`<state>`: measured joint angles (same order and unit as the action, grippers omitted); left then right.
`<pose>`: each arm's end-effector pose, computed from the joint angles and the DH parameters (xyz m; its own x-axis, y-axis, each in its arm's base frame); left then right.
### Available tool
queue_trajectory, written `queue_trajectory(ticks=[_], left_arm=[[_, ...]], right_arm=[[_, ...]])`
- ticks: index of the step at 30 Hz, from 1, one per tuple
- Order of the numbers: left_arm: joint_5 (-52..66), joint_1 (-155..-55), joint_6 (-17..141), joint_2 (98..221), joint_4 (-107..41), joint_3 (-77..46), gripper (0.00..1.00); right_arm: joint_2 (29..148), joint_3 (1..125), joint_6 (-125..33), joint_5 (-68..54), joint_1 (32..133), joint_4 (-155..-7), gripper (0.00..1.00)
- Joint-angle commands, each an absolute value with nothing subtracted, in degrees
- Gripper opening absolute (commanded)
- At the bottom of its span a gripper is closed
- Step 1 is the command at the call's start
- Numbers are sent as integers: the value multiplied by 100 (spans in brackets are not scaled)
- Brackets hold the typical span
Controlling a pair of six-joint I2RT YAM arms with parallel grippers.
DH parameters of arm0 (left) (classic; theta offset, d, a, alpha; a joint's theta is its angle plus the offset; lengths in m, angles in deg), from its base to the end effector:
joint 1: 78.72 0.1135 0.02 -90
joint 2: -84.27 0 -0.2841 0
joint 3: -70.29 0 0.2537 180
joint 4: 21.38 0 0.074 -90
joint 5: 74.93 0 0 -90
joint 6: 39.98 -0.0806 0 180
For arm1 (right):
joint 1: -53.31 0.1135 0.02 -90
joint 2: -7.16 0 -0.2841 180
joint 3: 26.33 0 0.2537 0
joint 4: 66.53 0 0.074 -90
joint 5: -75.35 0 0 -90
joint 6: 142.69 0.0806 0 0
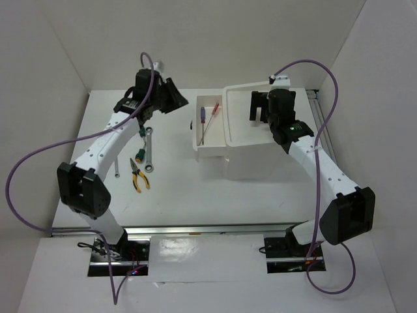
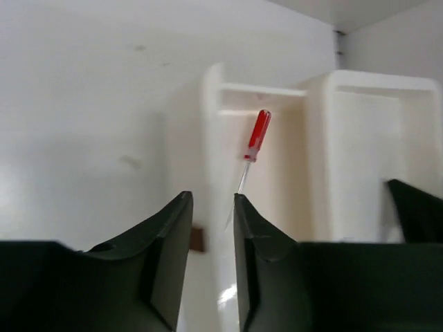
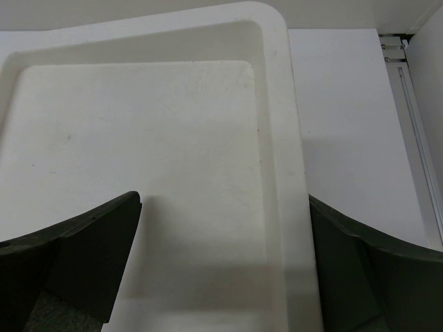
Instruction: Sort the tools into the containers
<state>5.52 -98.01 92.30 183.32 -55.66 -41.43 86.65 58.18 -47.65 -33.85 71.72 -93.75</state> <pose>0.4249 -0.1629 0.3932 -0.5743 -0.5019 -0.6468 0.1149 0.7328 -0.6707 0.3498 0.0885 0.3583 -0.3579 -0.0317 -0.9332 0.0222 0.9989 -0.0424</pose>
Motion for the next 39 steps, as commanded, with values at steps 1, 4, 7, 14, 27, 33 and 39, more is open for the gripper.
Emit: queue_trajectory(ticks=[1, 4, 7, 14, 27, 33, 39], left_arm=[[2040, -9700, 9396, 17472, -5773, -3499, 40], [2517, -9770, 9396, 17523, -5932, -3261, 26], [2640, -9770, 9343, 17839, -5932, -3260, 15], [1956, -10068, 9177, 19165, -5606, -4041, 0], [768, -11035, 9299, 19018, -4252, -3971, 0], [1127, -11474, 10097, 19080, -4831, -4052, 0], [1892, -12011, 10863, 18684, -4965, -3410, 0]], right_arm=[[8908, 5494, -4267, -3152, 7265, -10535, 100], [8908, 5494, -4267, -3082, 7265, -10535, 100], [8908, 5494, -4267, -3134, 7265, -10535, 100], [8855, 5442, -4267, -3135, 7265, -10535, 100], [8969, 5442, -4319, -3082, 7265, -10614, 100], [9022, 5442, -4319, -3082, 7265, -10614, 100], [9075, 5442, -4319, -3082, 7317, -10614, 100]])
